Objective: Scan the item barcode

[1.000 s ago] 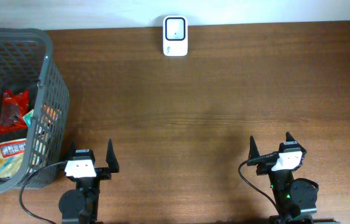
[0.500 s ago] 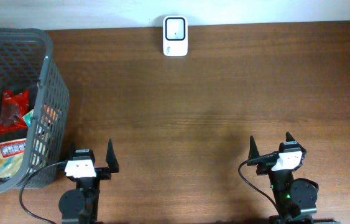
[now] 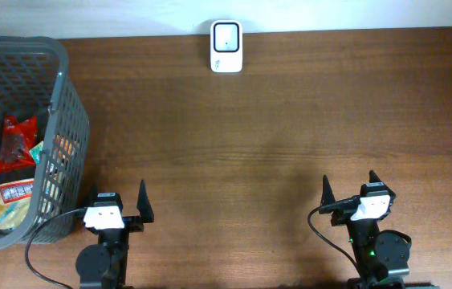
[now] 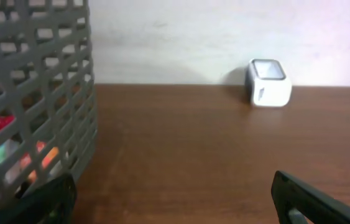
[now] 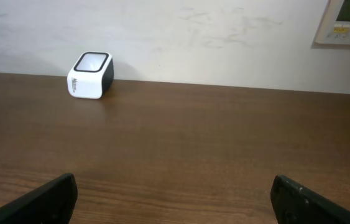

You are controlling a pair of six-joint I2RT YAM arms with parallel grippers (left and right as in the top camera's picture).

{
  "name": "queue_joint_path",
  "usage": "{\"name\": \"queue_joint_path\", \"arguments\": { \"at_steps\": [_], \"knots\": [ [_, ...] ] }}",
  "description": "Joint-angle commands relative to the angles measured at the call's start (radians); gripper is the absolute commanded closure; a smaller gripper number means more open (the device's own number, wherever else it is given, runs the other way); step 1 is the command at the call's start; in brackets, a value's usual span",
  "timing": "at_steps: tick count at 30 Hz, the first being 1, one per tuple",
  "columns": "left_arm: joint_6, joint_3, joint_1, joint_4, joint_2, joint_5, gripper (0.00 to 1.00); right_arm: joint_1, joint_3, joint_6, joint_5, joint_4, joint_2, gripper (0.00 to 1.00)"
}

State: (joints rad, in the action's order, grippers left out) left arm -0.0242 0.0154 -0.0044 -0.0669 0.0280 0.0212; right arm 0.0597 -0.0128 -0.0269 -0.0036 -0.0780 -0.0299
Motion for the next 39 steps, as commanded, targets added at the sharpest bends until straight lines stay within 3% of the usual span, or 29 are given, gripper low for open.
{"name": "queue_joint_path", "arguments": {
  "at_steps": [1, 2, 5, 6, 7, 9, 11, 13, 17, 19, 22, 24, 25, 29, 33, 36, 39],
  "knots": [
    [-0.148, -0.006, -0.002, 0.057, 0.003, -0.351, 0.01, 0.006, 0.007, 0.001, 0.012, -0.004, -0.003, 0.02],
    [-0.220, -0.006, -0.002, 0.094, 0.003, -0.550, 0.01, 0.006, 0.007, 0.001, 0.012, -0.004, -0.003, 0.02],
    [-0.264, -0.006, -0.002, 0.264, 0.003, -0.863, 0.01, 0.006, 0.007, 0.001, 0.012, -0.004, -0.003, 0.02],
    [-0.269, -0.005, -0.002, 0.367, 0.003, -0.941, 0.01, 0.006, 0.007, 0.001, 0.012, -0.004, -0.003, 0.02],
    [-0.310, -0.003, -0.002, 0.620, 0.003, -1.017, 0.01, 0.006, 0.007, 0.001, 0.012, -0.004, -0.003, 0.02],
    [-0.332, 0.016, -0.002, 0.771, 0.003, -1.013, 0.01, 0.006, 0.007, 0.001, 0.012, -0.004, -0.003, 0.02],
    [-0.330, 0.071, -0.002, 0.796, 0.003, -0.978, 0.01, 0.006, 0.007, 0.001, 0.013, -0.004, -0.003, 0.02],
    [-0.296, 0.161, -0.001, 0.708, 0.003, -0.937, 0.01, 0.006, 0.007, 0.001, 0.012, -0.004, -0.003, 0.02],
    [-0.090, 0.371, -0.001, 0.419, 0.021, -0.819, 0.01, 0.006, 0.007, 0.001, 0.012, -0.004, -0.003, 0.02],
    [0.011, 0.521, -0.001, 0.194, 0.063, -0.682, 0.01, 0.006, 0.007, 0.001, 0.013, -0.004, -0.003, 0.02],
    [0.032, 0.783, -0.001, -0.206, 0.197, -0.446, 0.01, 0.006, 0.007, 0.001, 0.012, -0.004, -0.003, 0.02],
    [0.093, 0.931, -0.002, -0.389, 0.303, -0.481, 0.01, 0.006, 0.007, 0.001, 0.012, -0.004, -0.003, 0.02],
    [0.093, 1.016, -0.001, -0.473, 0.371, -0.590, 0.01, 0.006, 0.007, 0.001, 0.012, -0.004, -0.003, 0.02],
    [0.094, 1.099, -0.001, -0.485, 0.449, -0.725, 0.01, 0.006, 0.007, 0.001, 0.012, -0.004, -0.003, 0.02],
    [0.083, 1.143, -0.001, -0.474, 0.499, -0.631, 0.01, 0.006, 0.007, 0.001, 0.012, -0.004, -0.003, 0.02],
    [0.040, 1.263, -0.001, -0.642, 0.605, -0.439, 0.01, 0.006, 0.007, 0.001, 0.012, -0.004, -0.003, 0.02],
    [0.087, 1.458, -0.001, -0.924, 0.789, -0.425, 0.01, 0.006, 0.007, 0.001, 0.012, -0.004, -0.003, 0.02]
  ]
}}
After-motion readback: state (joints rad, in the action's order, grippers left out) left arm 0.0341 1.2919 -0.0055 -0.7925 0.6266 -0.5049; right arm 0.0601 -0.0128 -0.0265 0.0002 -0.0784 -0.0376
